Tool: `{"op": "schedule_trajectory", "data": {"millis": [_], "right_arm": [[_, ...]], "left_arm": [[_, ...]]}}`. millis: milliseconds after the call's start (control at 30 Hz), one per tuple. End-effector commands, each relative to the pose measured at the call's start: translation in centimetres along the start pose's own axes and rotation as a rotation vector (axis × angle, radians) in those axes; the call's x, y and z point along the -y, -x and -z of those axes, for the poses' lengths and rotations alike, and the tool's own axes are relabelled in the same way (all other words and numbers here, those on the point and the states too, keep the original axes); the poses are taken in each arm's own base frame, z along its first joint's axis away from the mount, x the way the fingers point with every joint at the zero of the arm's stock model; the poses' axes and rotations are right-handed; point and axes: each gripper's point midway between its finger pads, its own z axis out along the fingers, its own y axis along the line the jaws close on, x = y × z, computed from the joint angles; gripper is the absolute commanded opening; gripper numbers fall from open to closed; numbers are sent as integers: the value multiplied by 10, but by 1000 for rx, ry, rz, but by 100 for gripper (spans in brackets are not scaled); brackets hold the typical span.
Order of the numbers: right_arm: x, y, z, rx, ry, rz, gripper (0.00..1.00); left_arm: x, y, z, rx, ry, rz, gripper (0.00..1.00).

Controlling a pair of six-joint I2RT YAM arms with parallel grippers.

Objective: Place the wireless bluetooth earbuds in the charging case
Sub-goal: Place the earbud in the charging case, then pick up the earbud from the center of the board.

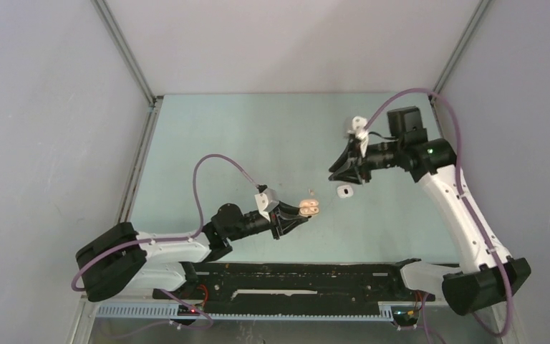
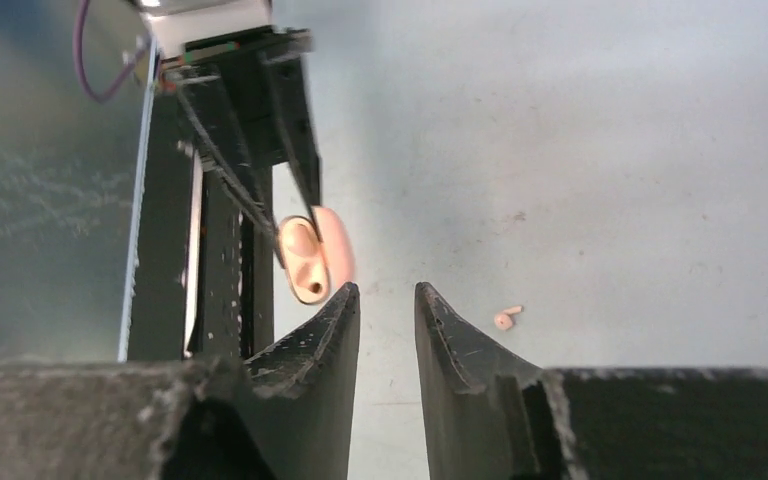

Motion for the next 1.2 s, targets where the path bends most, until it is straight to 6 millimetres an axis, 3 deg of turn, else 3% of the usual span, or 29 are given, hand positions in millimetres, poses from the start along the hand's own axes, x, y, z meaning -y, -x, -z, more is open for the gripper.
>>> {"op": "schedule_trajectory", "data": {"millis": [0,67,133,300,400,533,633,800,967,1167], "right_arm": [[30,-2,14,145,40,-167,31],[65,-29,6,69,-85,-270,31],[88,-57,-7,4,-175,-364,31],[102,-116,-50,-218,-233,-426,32],[114,-139,-64,-291,-267,-479,32],[116,-167,-83,-393,-262,-543,32],[116,-182,-98,-456,-270,-550,34],[123,-192,-116,-522,-290,-576,47],[131,-203,-127,-577,-314,-593,48],[127,-215,-134,-620,-297,-590,46]], "left_arm": [[4,54,5,172,24,1,0],[3,61,10,191,45,0,0],[0,67,15,203,70,-10,0],[-3,78,26,246,108,-28,0],[-2,82,31,262,110,-31,0],[-1,85,37,269,116,-33,0],[0,84,41,267,124,-34,0],[1,85,41,248,119,-45,0],[1,85,38,232,117,-59,0],[2,85,35,231,110,-53,0]]}}
